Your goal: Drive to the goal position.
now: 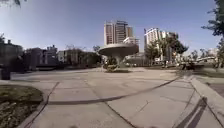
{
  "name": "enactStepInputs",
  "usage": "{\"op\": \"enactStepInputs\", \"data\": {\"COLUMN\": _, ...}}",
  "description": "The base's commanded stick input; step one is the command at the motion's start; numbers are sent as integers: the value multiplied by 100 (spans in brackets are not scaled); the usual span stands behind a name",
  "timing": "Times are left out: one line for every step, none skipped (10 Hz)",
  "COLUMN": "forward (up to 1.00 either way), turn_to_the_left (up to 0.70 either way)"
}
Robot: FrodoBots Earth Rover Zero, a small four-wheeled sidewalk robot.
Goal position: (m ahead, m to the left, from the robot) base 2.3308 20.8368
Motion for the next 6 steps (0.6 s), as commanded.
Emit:
{"op": "enactStepInputs", "data": {"forward": 40, "turn_to_the_left": 0}}
{"op": "enactStepInputs", "data": {"forward": 44, "turn_to_the_left": 0}}
{"op": "enactStepInputs", "data": {"forward": 47, "turn_to_the_left": 0}}
{"op": "enactStepInputs", "data": {"forward": 50, "turn_to_the_left": 0}}
{"op": "enactStepInputs", "data": {"forward": 53, "turn_to_the_left": 0}}
{"op": "enactStepInputs", "data": {"forward": 53, "turn_to_the_left": 0}}
